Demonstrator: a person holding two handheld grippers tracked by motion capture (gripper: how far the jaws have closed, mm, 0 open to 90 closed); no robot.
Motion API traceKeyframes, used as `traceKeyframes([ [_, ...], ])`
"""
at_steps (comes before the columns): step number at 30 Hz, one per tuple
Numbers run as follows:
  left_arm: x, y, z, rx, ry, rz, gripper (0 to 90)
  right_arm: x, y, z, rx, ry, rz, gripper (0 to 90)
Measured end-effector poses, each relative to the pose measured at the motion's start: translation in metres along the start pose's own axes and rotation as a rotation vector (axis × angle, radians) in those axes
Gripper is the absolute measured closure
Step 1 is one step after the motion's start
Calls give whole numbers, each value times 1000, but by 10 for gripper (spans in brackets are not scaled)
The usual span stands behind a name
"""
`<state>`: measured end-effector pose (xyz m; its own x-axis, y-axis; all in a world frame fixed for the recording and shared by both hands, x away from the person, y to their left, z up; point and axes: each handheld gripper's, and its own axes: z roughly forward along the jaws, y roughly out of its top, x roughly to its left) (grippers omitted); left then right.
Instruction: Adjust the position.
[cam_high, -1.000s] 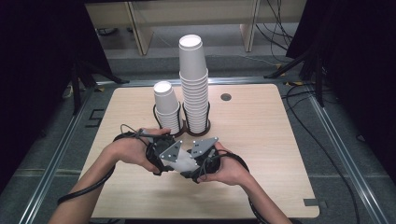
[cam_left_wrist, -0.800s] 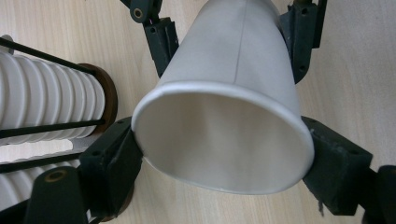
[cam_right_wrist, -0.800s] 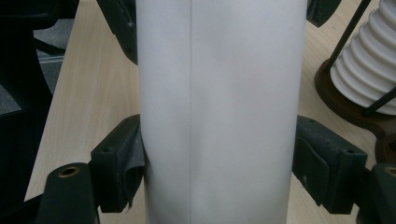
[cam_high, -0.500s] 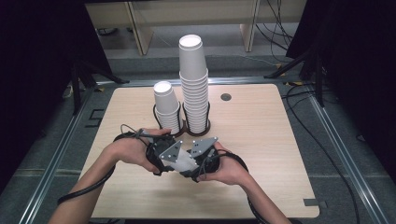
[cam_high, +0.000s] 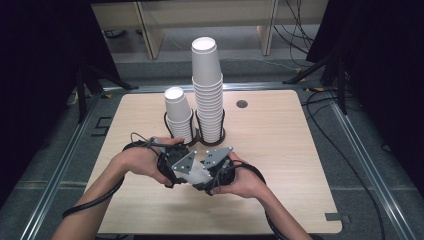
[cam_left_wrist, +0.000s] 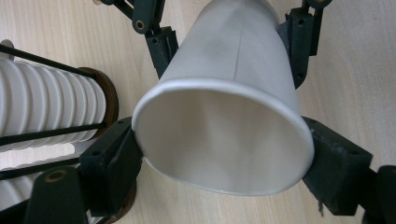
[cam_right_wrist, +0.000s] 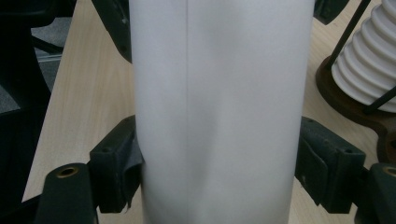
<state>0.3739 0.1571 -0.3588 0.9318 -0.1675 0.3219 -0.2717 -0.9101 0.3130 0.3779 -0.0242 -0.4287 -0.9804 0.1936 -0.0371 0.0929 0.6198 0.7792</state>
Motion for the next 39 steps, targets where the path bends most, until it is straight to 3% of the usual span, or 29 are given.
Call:
traceKeyframes([
  [5, 0, 1, -1, -1, 4, 4, 197, 0, -1, 0, -2, -1, 1, 246],
  [6, 0, 1, -1, -1, 3, 4, 197, 3, -1, -1, 9, 6, 52, 247],
  [7, 0, 1, -1, 1, 3, 4, 197, 3, -1, -1, 10, 5, 52, 248],
  [10, 1, 1, -1, -3, 7, 9, 196, 3, -1, -1, 8, 4, 38, 251],
  [11, -1, 1, 0, -33, 6, -24, 195, 3, -1, -1, 3, 2, 35, 254],
  [12, -1, 1, 0, -37, 5, -24, 193, 0, -1, -1, -10, -6, -12, 255],
  [17, -1, 0, 0, -49, 2, -26, 173, 1, -2, -1, -14, -6, -22, 257],
  [18, 1, -1, -1, -40, 3, -1, 168, 2, -3, -1, -18, -12, -16, 257],
  [19, 1, -2, -1, -53, 0, -1, 161, 1, -3, -1, -25, -12, -33, 256],
  [23, 0, -5, 1, -99, 21, -9, 130, 3, -5, -3, -23, -19, -16, 255],
  [24, 1, -6, 1, -104, 21, -13, 117, 1, -5, -3, -30, -30, -50, 255],
  [25, 0, -7, 1, -119, 17, -20, 103, 3, -5, -4, -28, -20, -14, 255],
  [26, 1, -8, 0, -120, 14, -20, 79, 2, -6, -4, -28, -17, -38, 255],
  [29, 0, -11, -2, -156, 2, -37, 52, 2, -8, -5, -32, -22, -37, 255],
  [32, 0, -15, -4, -177, 17, -50, 33, 2, -10, -7, -37, -36, -20, 254],
  [35, 0, -18, -7, -218, 36, -67, 28, 1, -11, -7, -46, -41, -48, 254],
  [39, 0, -23, -9, -266, 61, -94, 23, 0, -14, -9, -69, -47, -37, 253],
])
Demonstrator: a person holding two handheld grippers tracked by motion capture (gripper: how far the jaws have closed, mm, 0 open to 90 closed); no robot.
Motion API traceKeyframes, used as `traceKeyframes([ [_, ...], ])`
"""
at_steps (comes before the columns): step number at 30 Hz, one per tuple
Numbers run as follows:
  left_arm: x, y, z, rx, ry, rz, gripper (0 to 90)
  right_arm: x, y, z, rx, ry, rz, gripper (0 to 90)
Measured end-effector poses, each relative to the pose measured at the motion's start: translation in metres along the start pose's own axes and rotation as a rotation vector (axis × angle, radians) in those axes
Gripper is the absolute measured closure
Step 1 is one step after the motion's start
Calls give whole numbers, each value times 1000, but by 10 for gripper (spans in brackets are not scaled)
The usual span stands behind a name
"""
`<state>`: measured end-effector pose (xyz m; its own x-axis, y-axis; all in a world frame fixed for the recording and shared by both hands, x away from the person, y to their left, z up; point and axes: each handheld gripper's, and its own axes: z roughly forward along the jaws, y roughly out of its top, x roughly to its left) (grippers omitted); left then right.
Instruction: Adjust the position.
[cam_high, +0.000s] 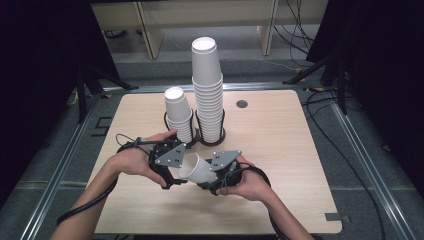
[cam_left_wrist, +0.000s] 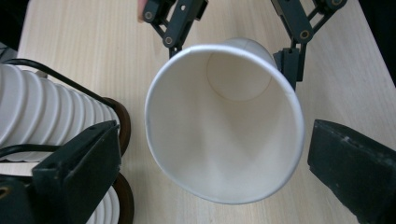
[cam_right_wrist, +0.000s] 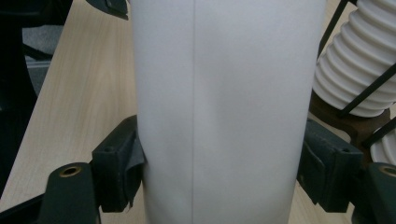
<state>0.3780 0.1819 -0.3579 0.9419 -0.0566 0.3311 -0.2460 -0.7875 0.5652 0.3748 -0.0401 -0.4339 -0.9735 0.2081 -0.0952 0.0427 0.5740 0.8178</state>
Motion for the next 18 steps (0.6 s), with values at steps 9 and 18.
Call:
traceKeyframes([
  [9, -1, -13, -8, -122, 49, -88, 7, -3, -9, -11, -89, -43, 24, 252],
  [18, -3, -25, -6, -213, 87, -172, 4, -4, -20, -21, -183, -89, 72, 249],
])
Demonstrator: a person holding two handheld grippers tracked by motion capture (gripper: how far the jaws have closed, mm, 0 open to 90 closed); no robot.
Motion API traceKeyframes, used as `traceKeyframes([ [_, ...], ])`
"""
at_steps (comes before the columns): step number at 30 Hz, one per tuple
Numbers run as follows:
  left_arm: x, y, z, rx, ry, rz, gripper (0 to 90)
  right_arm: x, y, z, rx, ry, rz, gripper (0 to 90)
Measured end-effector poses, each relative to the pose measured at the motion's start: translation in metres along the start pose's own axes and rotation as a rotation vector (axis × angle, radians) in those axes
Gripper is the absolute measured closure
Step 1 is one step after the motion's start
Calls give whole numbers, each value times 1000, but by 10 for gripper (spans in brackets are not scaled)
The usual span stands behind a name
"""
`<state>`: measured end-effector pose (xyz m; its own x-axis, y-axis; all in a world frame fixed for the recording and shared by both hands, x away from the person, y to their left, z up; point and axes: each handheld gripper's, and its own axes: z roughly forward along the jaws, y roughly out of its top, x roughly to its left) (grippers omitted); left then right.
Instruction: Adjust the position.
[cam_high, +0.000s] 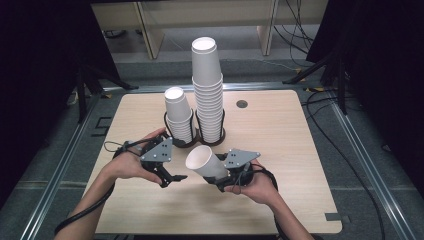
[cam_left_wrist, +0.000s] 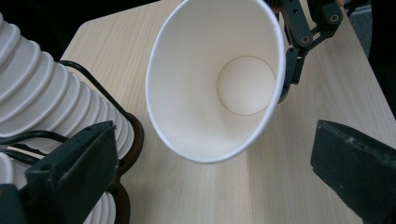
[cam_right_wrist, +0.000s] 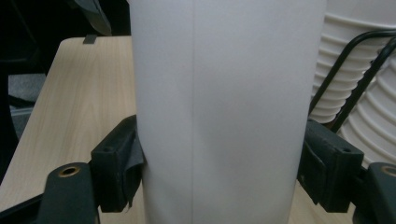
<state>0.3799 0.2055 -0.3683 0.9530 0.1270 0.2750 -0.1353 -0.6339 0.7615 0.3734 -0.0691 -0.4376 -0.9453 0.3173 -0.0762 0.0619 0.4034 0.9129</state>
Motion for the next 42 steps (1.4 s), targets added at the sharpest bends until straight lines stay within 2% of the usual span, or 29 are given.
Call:
traceKeyframes([
  [3, 1, -5, 0, -37, 22, -34, 3, -2, -2, -4, -35, -15, 8, 247],
  [7, 2, -12, 0, -113, 46, -103, 3, -3, -7, -10, -84, -31, 28, 245],
  [9, 1, -15, 1, -130, 49, -127, 3, -5, -9, -13, -109, -60, 13, 243],
  [11, -1, -19, 4, -148, 56, -155, 4, -6, -12, -15, -146, -63, 45, 241],
  [12, -2, -22, 5, -151, 57, -162, 4, -7, -13, -17, -152, -80, 40, 240],
  [13, -3, -24, 6, -161, 65, -169, 3, -8, -16, -18, -185, -83, 40, 240],
  [14, -2, -26, 7, -165, 72, -170, 3, -8, -17, -18, -196, -68, 66, 239],
  [16, -2, -30, 9, -191, 78, -181, 4, -9, -19, -21, -215, -85, 57, 238],
  [17, -2, -32, 10, -202, 80, -191, 4, -10, -20, -24, -201, -115, 47, 238],
  [18, -3, -33, 11, -212, 79, -212, 9, -10, -21, -23, -219, -94, 71, 238],
  [19, -3, -34, 12, -224, 75, -226, 9, -11, -22, -25, -220, -126, 48, 238],
  [20, -3, -35, 13, -229, 78, -235, 10, -12, -22, -25, -217, -121, 49, 238],
  [21, -5, -36, 15, -246, 79, -258, 10, -11, -22, -24, -233, -105, 70, 238],
  [22, -5, -37, 16, -261, 79, -268, 11, -10, -22, -26, -220, -119, 86, 238],
  [23, -4, -38, 17, -274, 82, -276, 13, -13, -22, -26, -231, -137, 53, 237],
  [24, -5, -38, 18, -290, 81, -302, 13, -11, -22, -26, -239, -123, 86, 237],
  [25, -4, -39, 20, -310, 82, -312, 14, -11, -22, -26, -247, -110, 102, 237],
  [26, -3, -40, 21, -329, 85, -307, 14, -11, -22, -27, -237, -123, 102, 236],
  [27, -3, -40, 22, -340, 88, -325, 14, -12, -23, -25, -258, -118, 103, 236],
  [29, -4, -40, 25, -373, 74, -369, 14, -12, -24, -25, -262, -116, 106, 235],
  [30, -5, -40, 27, -379, 65, -399, 14, -13, -25, -24, -264, -132, 84, 235],
  [32, -6, -39, 30, -389, 59, -429, 14, -11, -26, -23, -249, -136, 96, 235],
  [35, -6, -38, 34, -406, 59, -446, 13, -10, -27, -19, -264, -126, 106, 235],
  [37, -5, -37, 36, -408, 64, -458, 14, -9, -27, -19, -241, -132, 94, 235],
  [38, -5, -36, 37, -404, 61, -460, 14, -9, -28, -17, -256, -120, 98, 235],
  [39, -5, -36, 39, -407, 61, -463, 14, -10, -27, -17, -255, -137, 67, 234],
  [40, -5, -35, 40, -400, 63, -466, 14, -9, -27, -16, -242, -142, 79, 234],
  [41, -5, -35, 40, -401, 64, -467, 14, -9, -27, -16, -247, -147, 65, 234],
  [42, -3, -35, 40, -383, 70, -445, 14, -9, -27, -16, -246, -145, 68, 233],
])
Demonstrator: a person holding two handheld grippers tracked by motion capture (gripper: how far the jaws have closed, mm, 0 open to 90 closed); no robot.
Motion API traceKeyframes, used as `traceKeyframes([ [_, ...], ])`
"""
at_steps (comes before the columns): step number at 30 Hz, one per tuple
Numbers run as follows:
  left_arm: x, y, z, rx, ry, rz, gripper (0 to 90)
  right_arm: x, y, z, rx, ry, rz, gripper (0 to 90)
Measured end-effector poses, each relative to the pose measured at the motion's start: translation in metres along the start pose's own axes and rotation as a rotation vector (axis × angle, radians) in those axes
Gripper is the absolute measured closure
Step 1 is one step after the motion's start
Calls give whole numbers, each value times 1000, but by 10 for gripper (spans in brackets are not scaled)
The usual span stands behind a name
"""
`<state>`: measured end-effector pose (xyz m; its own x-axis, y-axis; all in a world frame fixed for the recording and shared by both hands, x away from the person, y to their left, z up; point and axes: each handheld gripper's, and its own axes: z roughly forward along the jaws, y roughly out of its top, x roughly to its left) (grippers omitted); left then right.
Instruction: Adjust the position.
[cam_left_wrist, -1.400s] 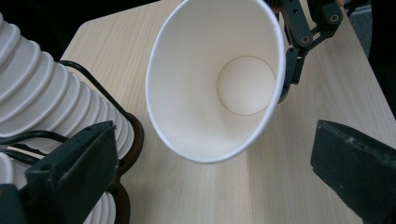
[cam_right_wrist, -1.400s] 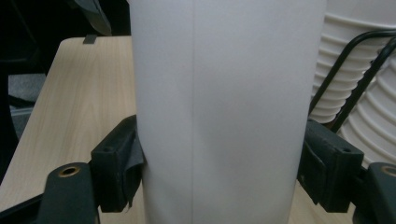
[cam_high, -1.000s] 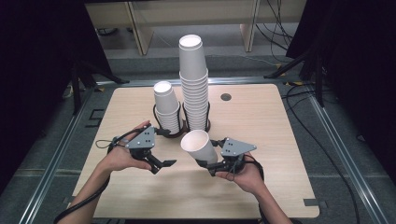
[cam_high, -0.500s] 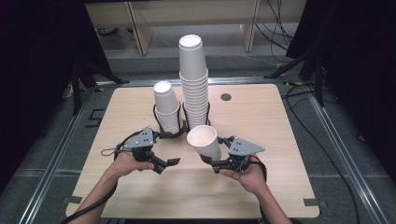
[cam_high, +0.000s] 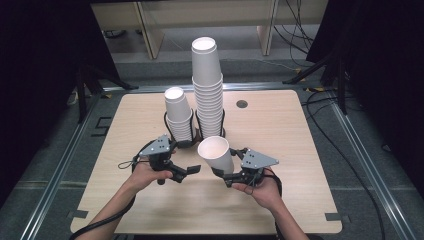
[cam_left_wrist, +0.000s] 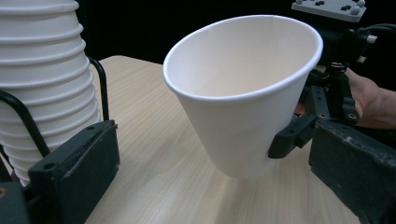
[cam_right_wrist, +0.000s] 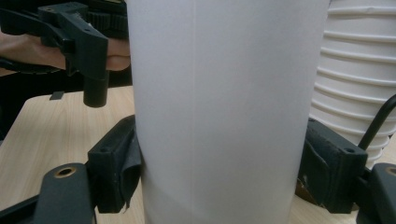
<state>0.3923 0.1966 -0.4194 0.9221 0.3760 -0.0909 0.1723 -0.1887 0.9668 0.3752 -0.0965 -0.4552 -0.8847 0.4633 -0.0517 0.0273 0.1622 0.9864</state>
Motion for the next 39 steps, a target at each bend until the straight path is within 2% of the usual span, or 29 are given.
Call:
traceKeyframes([
  [1, -1, 0, 1, -21, -4, -21, 14, 0, 0, 1, -5, 9, 1, 233],
  [6, -2, 3, 4, -36, -16, -43, 15, 1, 1, 1, -6, -2, -4, 233],
  [8, -3, 3, 6, -40, -23, -39, 15, 2, 1, 2, -11, 3, -1, 233],
  [9, -3, 3, 7, -48, -33, -42, 14, 0, 2, 3, -15, 14, -22, 233],
  [10, -4, 4, 7, -31, -18, -36, 14, 2, 2, 3, -9, 6, -1, 233],
  [11, -4, 4, 7, -37, -22, -41, 14, 3, 1, 4, -11, 28, 30, 233],
  [13, -4, 4, 8, -37, -22, -43, 13, 3, 2, 4, -4, 5, -9, 233],
  [16, -4, 3, 10, -38, -25, -50, 12, 3, 3, 6, -7, 18, -25, 233],
  [17, -4, 3, 11, -35, -22, -50, 12, 6, 2, 7, -5, 37, 20, 233],
  [18, -4, 2, 13, -49, -32, -54, 13, 5, 3, 7, -4, 11, -14, 233],
  [19, -4, 2, 13, -49, -37, -52, 12, 5, 4, 7, 5, 20, -6, 233],
  [21, -4, 3, 13, -43, -28, -45, 12, 6, 4, 10, -11, 37, 4, 233],
  [22, -5, 4, 12, -41, -26, -49, 12, 4, 4, 10, -19, 25, -24, 233],
  [25, -4, 5, 13, -42, -27, -44, 12, 5, 5, 10, 5, 27, -25, 233],
  [28, -4, 6, 14, -46, -28, -44, 11, 8, 5, 12, -1, 29, -5, 233],
  [29, -5, 6, 14, -47, -27, -46, 11, 6, 4, 13, -14, 35, -26, 233],
  [31, -5, 7, 14, -46, -31, -42, 11, 7, 4, 13, -4, 30, -13, 233],
  [32, -5, 7, 14, -49, -35, -45, 11, 7, 4, 13, -3, 31, -21, 233],
  [33, -5, 7, 14, -50, -36, -46, 11, 8, 4, 13, -1, 39, -7, 233],
  [34, -5, 8, 15, -49, -38, -43, 11, 6, 4, 14, -10, 38, -42, 233],
  [35, -5, 8, 15, -50, -42, -43, 10, 8, 3, 14, 6, 41, -3, 233],
  [37, -6, 9, 16, -51, -46, -42, 10, 10, 3, 16, -5, 59, 14, 233],
  [38, -6, 9, 16, -55, -49, -46, 10, 8, 4, 15, -4, 43, -25, 232],
  [39, -6, 9, 17, -56, -51, -46, 11, 9, 4, 15, 2, 44, -19, 232],
])
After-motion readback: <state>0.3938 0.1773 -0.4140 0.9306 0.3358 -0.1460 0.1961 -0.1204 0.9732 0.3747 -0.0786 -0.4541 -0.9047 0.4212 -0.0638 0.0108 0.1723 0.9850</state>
